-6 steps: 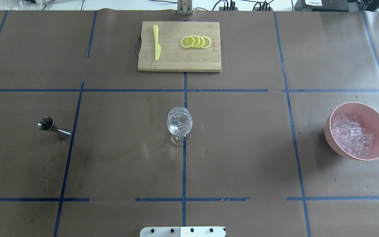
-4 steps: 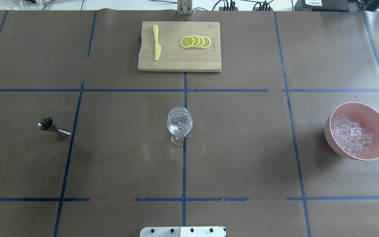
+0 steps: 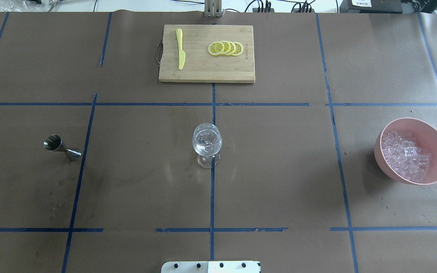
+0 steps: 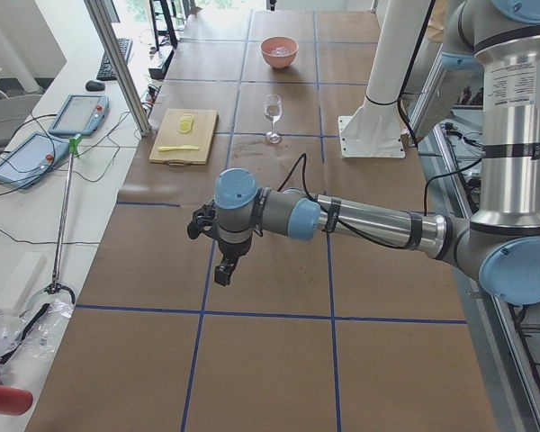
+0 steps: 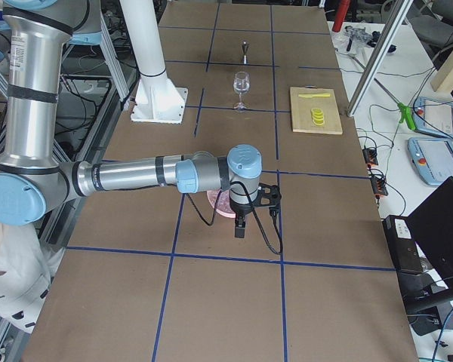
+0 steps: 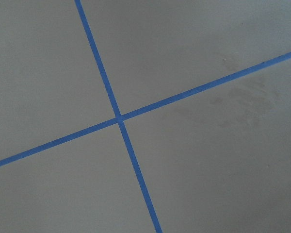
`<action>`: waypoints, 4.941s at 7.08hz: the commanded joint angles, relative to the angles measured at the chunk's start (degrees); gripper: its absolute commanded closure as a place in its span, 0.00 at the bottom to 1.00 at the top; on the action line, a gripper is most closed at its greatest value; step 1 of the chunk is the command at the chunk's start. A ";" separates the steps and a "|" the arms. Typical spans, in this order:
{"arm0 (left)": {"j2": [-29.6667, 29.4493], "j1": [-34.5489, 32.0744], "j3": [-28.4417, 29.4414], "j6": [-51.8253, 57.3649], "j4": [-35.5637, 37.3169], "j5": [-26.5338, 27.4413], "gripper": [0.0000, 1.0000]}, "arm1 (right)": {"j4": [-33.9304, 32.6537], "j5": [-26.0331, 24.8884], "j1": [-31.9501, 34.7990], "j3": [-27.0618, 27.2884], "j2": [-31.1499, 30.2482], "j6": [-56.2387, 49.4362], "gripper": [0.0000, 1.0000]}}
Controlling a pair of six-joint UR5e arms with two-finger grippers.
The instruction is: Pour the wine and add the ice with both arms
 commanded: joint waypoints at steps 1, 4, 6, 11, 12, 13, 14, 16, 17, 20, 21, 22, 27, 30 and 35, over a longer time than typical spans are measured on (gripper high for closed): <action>0.38 -0.22 -0.37 -0.72 -0.94 -0.21 0.00 | 0.19 2.02 0.00 0.26 -0.04 0.33 0.00; 0.82 0.22 -1.87 -0.99 -14.01 -4.13 0.00 | 0.37 2.55 0.00 0.62 0.05 0.24 0.00; 2.39 2.92 -1.34 -1.77 -21.19 -5.22 0.00 | 4.64 2.73 -0.17 0.18 -0.13 0.33 0.00; 12.24 20.57 8.06 -35.34 -73.29 2.21 0.04 | 5.82 10.20 -2.01 0.18 -0.31 0.50 0.00; 12.68 24.18 8.15 -43.62 -79.80 10.17 0.04 | 5.82 10.20 -2.37 0.09 0.13 0.50 0.00; 13.55 30.05 8.15 -49.53 -83.08 18.00 0.04 | 5.82 10.20 -3.07 0.00 0.14 0.50 0.00; 13.74 34.54 8.06 -51.42 -84.33 23.73 0.04 | 5.82 10.20 -3.16 0.00 0.14 0.50 0.00; 15.05 43.67 7.71 -55.03 -87.59 36.78 0.01 | 7.04 10.11 -3.34 0.00 0.22 0.50 0.00; 15.84 51.47 7.45 -55.48 -87.51 46.11 0.01 | 7.14 10.03 -3.34 0.00 0.22 0.41 0.00; 15.24 70.73 5.60 -60.66 -86.55 67.28 0.00 | 7.14 9.67 -3.43 0.00 0.31 0.33 0.00; 13.41 74.72 5.34 -61.45 -83.33 75.04 0.01 | 7.14 9.67 -3.43 0.00 0.31 0.33 0.00; 10.78 75.36 5.34 -61.46 -79.55 80.86 0.01 | 7.14 9.59 -3.43 0.00 0.49 0.33 0.00; -0.22 75.81 16.66 -61.46 -76.88 101.74 0.02 | 7.14 9.59 -3.43 -0.44 0.40 0.33 0.00; -1.55 75.81 18.78 -61.20 -77.14 103.59 0.18 | 7.23 9.59 -3.43 -0.35 0.49 0.33 0.00; -1.55 77.65 18.70 -60.93 -77.49 102.98 0.58 | 9.25 9.76 -3.43 -0.35 0.40 2.17 0.00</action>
